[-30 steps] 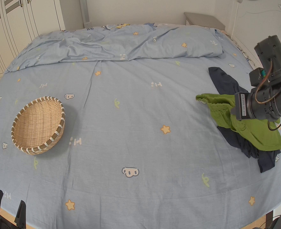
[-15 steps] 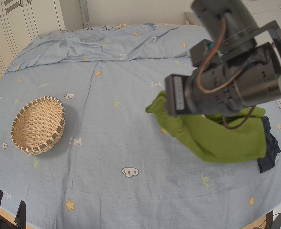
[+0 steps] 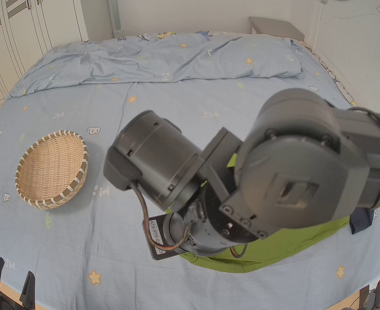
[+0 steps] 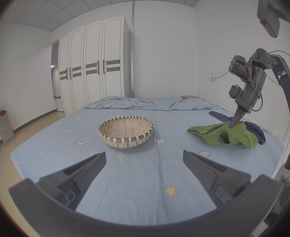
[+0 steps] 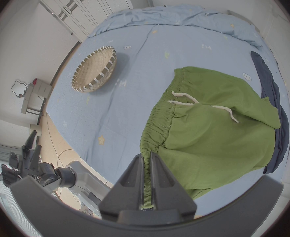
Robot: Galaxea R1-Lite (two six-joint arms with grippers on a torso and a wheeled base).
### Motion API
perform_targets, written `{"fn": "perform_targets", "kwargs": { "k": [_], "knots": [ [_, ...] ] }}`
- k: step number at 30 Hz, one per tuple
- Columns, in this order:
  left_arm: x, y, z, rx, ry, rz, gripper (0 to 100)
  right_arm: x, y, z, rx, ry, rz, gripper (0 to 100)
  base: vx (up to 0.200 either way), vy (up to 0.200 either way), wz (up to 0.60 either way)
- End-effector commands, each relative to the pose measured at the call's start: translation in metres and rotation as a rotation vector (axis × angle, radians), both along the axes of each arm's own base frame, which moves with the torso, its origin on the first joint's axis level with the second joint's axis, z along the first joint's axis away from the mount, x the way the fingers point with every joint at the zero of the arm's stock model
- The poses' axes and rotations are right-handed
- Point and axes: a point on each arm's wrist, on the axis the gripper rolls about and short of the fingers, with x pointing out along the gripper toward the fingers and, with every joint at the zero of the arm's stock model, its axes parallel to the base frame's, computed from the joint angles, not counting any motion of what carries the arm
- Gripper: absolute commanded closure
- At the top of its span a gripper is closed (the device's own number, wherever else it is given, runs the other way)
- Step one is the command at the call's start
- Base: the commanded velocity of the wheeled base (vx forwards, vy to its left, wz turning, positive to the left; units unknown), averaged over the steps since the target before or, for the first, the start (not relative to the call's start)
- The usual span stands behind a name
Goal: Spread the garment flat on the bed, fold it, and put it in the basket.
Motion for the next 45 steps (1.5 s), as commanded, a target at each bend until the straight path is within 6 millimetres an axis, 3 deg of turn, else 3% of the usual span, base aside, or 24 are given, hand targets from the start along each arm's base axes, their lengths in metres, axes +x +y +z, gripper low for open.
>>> {"fn": "perform_targets", "kwargs": {
  "k": [1, 11, 15, 17, 19, 22, 23, 26, 27, 28, 31, 35, 37, 39, 42, 44, 45],
  "knots": [
    [0.0, 0.0, -0.005, 0.0, 0.001, 0.0, 0, 0.005, 0.007, -0.019, -0.048, 0.024, -0.004, 0, 0.0, 0.0, 0.0],
    [0.0, 0.0, -0.005, 0.0, 0.001, 0.0, 0, 0.004, 0.006, -0.028, -0.101, 0.077, 0.008, 0, 0.0, 0.0, 0.0],
    [0.0, 0.0, -0.005, 0.0, 0.001, 0.0, 0, 0.006, -0.011, -0.013, -0.108, 0.093, -0.019, 0, 0.0, 0.0, 0.0],
    [0.0, 0.0, -0.005, 0.002, 0.001, 0.0, 0, 0.018, -0.053, 0.03, -0.012, 0.081, -0.097, 0, 0.0, 0.0, 0.0],
    [0.0, 0.0, -0.005, 0.0, 0.001, -0.003, 0, 0.027, -0.085, 0.058, 0.091, 0.076, -0.148, 0, 0.0, 0.0, 0.0],
    [0.0, 0.0, -0.005, 0.008, 0.001, -0.01, 0, 0.032, -0.152, 0.11, 0.301, 0.029, -0.227, 0, 0.0, 0.0, 0.0],
    [0.0, 0.0, -0.005, 0.013, 0.001, -0.012, 0, 0.03, -0.179, 0.118, 0.355, 0.026, -0.252, 0, 0.0, 0.0, 0.0],
    [0.0, 0.0, -0.005, 0.011, 0.003, -0.012, 0, 0.02, -0.228, 0.115, 0.425, 0.021, -0.282, 0, 0.0, 0.0, 0.0],
    [0.0, 0.0, -0.005, 0.013, 0.001, -0.012, 0, 0.017, -0.235, 0.113, 0.434, 0.016, -0.282, 0, 0.0, 0.0, 0.0],
    [0.0, 0.0, -0.005, 0.019, 0.002, -0.012, 0, 0.011, -0.26, 0.101, 0.48, -0.01, -0.29, 0, 0.0, 0.0, 0.0],
    [0.0, 0.0, -0.005, 0.046, 0.003, -0.01, 0, -0.001, -0.295, 0.072, 0.584, -0.06, -0.296, 0, 0.0, 0.0, 0.0],
    [0.0, 0.0, -0.005, 0.051, -0.002, -0.009, 0, -0.013, -0.309, 0.051, 0.69, -0.136, -0.231, 0, 0.0, 0.0, 0.0],
    [-0.009, 0.0, 0.025, 0.017, -0.135, -0.009, 0, -0.019, -0.315, 0.05, 0.711, -0.207, -0.232, 0, 0.0, 0.0, 0.0],
    [-0.02, 0.0, 0.077, -0.118, -0.234, -0.027, 0, -0.022, -0.314, 0.05, 0.718, -0.218, -0.214, 0, 0.0, 0.0, 0.0],
    [-0.005, -0.002, 0.101, -0.157, -0.122, -0.032, 0, -0.021, -0.314, 0.049, 0.718, -0.227, -0.217, 0, 0.0, 0.0, 0.0],
    [0.018, -0.003, 0.105, -0.171, 0.009, -0.1, 0, -0.02, -0.314, 0.045, 0.712, -0.233, -0.216, 0, 0.0, 0.0, 0.0],
    [0.018, -0.003, 0.105, -0.171, 0.009, -0.1, 0, -0.02, -0.314, 0.045, 0.712, -0.233, -0.216, 0, 0.0, 0.0, 0.0]
  ]
}}
